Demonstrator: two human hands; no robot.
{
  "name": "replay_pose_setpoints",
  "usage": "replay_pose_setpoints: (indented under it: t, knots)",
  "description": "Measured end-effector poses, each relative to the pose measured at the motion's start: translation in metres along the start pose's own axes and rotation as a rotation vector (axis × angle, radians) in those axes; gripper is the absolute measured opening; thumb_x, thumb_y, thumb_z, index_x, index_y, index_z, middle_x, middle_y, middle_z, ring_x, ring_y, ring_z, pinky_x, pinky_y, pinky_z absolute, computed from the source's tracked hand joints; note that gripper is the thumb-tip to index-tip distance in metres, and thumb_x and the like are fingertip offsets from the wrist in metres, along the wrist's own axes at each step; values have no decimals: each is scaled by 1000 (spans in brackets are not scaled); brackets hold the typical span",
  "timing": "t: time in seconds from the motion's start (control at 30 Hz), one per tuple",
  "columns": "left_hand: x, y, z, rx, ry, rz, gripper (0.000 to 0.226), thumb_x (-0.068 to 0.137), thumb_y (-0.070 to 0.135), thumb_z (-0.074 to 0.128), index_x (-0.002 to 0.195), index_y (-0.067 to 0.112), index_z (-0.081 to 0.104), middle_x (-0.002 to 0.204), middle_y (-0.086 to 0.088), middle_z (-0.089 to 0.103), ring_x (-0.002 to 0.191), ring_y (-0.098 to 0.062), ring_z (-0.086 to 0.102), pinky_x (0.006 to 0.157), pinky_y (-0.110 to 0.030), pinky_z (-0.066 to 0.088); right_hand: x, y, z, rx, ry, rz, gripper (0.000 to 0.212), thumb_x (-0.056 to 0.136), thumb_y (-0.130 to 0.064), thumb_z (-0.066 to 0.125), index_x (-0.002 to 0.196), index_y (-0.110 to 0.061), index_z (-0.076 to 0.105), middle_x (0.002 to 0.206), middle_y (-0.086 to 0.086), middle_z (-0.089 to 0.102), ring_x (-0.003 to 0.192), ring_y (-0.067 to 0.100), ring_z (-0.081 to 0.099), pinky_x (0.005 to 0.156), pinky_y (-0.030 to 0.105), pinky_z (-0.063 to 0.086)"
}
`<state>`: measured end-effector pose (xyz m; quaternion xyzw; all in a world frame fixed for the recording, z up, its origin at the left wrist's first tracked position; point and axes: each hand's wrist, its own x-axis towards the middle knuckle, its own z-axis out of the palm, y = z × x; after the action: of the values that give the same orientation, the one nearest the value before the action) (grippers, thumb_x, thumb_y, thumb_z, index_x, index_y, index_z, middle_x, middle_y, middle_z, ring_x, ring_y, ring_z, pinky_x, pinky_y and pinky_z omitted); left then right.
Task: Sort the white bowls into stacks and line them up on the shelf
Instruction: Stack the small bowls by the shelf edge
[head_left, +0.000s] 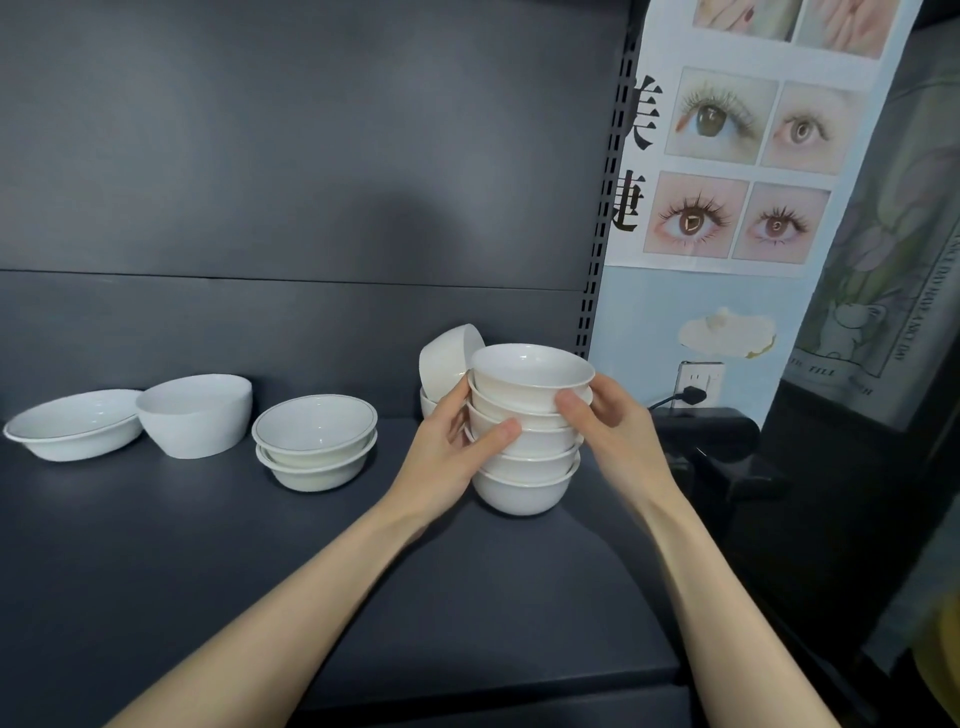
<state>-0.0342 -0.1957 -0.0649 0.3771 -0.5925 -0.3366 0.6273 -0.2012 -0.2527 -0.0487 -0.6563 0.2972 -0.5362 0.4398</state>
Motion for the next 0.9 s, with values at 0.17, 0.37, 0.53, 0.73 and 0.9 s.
replay_pose_setpoints:
  t: [0.17,0.37,0.53,0.73,0.9]
  knots:
    - [0,-3,0,-7,-7,9,48,88,3,62,122,33,50,127,13,61,116,4,56,89,-9,44,1,2,0,-43,3,-19,32,89,-17,63,120,-14,58,109,-12,67,95,-7,64,74,9,49]
    - [1,-9,-2,41,38,1,51,86,10,67,130,27,50,128,10,62,118,0,56,94,-14,45,1,4,1,-76,0,-29,35,89,-23,63,123,-17,57,114,-12,66,103,-5,62,82,11,49]
    - [-1,-11,-8,167,102,-40,68,72,39,80,133,26,53,125,15,63,119,2,55,102,-25,45,0,2,2,-69,-10,-12,34,89,-23,63,122,-21,54,111,-15,64,95,-11,61,77,9,48]
    - [-6,2,-20,435,105,-71,52,77,42,75,124,29,58,120,18,63,120,0,53,95,-20,41,-4,-13,-8,-168,-63,53,77,79,-42,70,144,-22,36,143,-10,45,124,6,50,96,22,46]
    - [-21,28,-37,722,44,-72,50,78,44,74,120,19,63,117,6,66,111,-5,59,99,-28,46,-10,-39,-11,-398,-90,-20,84,77,-40,74,147,-21,32,152,-7,34,132,7,35,103,25,32]
